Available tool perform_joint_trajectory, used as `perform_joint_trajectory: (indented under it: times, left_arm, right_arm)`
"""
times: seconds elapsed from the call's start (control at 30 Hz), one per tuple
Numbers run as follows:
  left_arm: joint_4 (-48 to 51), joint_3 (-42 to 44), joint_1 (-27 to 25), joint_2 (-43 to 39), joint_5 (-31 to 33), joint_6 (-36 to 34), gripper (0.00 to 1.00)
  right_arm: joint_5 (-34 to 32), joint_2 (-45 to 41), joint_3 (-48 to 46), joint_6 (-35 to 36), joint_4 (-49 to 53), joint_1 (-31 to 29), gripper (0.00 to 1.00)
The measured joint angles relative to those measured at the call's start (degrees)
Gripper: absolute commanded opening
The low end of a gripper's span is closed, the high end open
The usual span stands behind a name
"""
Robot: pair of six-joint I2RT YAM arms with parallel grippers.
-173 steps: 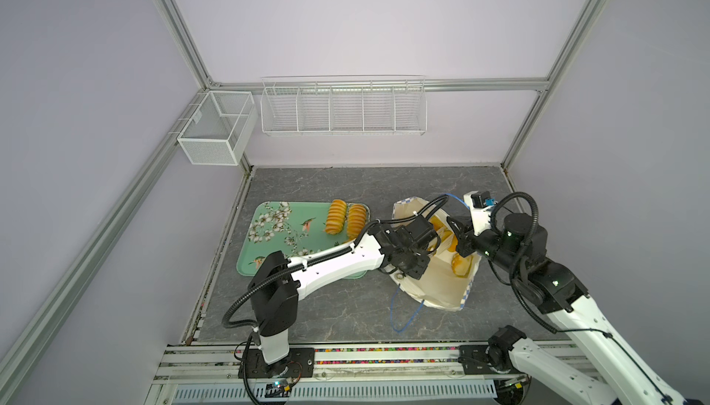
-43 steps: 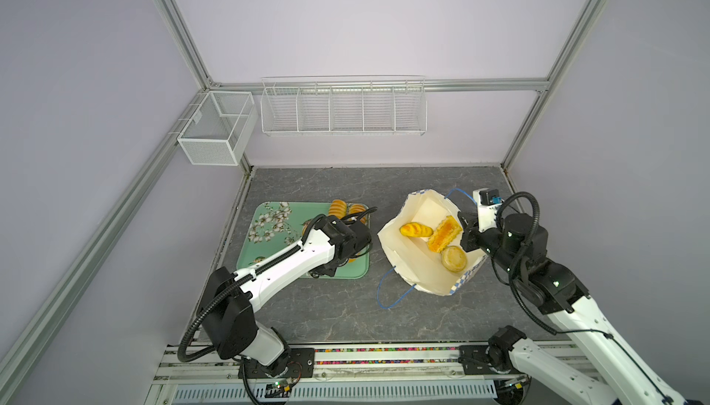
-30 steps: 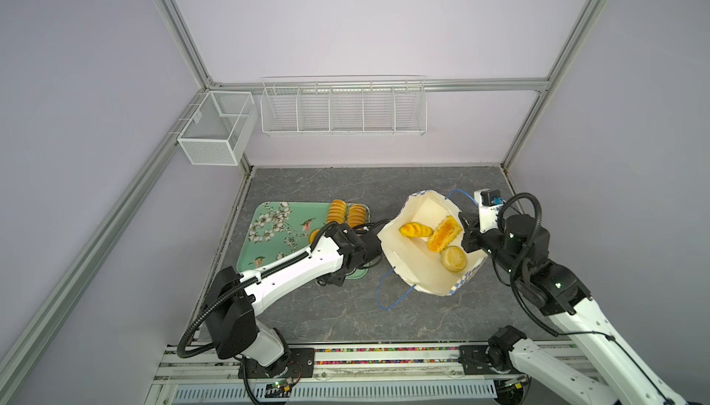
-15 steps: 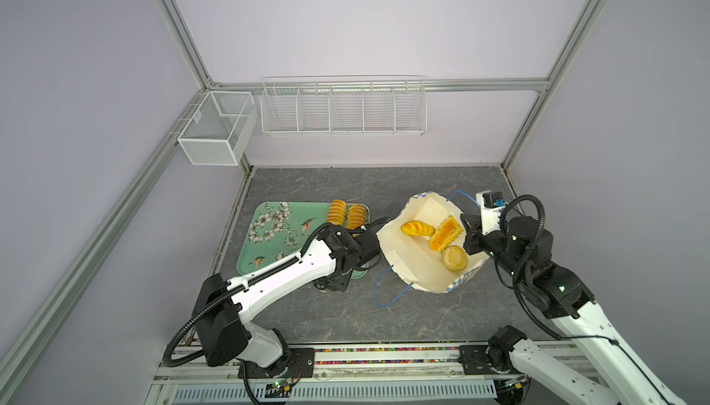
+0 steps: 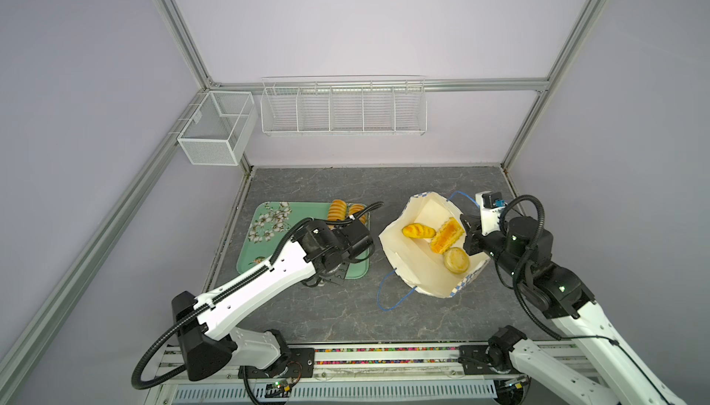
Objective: Take the fake bread out of the paper bag
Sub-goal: 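Swing the tongs with the left gripper back over the open bag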
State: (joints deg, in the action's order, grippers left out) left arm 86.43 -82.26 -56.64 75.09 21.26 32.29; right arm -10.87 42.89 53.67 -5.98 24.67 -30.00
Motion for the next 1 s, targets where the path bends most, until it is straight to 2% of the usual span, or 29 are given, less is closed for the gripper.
perform_joint_trajectory:
  times: [0.17, 0.33, 0.47, 0.6, 0.7, 0.87, 1.0]
  left_arm:
    - [-3.52, -4.22, 0.0, -5.22, -0.96, -7.61, 0.16]
    - [-8.31, -7.32, -0.37, -8.13, -4.9, -16.02, 0.17]
    - [-11.76, -7.32, -5.31, -7.74, -6.75, -21.64, 0.19]
    - [-14.53, -7.32, -13.11, -3.93, -6.43, -26.51, 0.19]
    - [-15.37, -7.32, -16.63, 0.72, -5.77, -29.33, 0.2]
    - [-15.61, -7.34, -17.31, 8.24, -3.87, -32.76, 0.25]
    - [-16.0, -8.0, -17.31, 13.77, 0.55, -34.34, 0.28]
  right_arm:
    - [1.55, 0.44, 0.0, 0.74, -0.09, 0.02, 0.07]
    - [5.07, 1.36, 0.0, 1.57, -0.31, 0.04, 0.07]
    - [7.89, 2.43, 0.0, 1.77, -0.48, 0.02, 0.07]
    - [9.25, 2.56, 0.0, 1.92, -0.5, 0.02, 0.07]
    - [9.79, 2.56, 0.0, 1.95, -0.48, 0.02, 0.07]
    - [11.8, 2.78, 0.0, 1.99, -0.48, 0.02, 0.07]
    - [13.44, 2.75, 0.0, 2.12, -0.5, 0.02, 0.07]
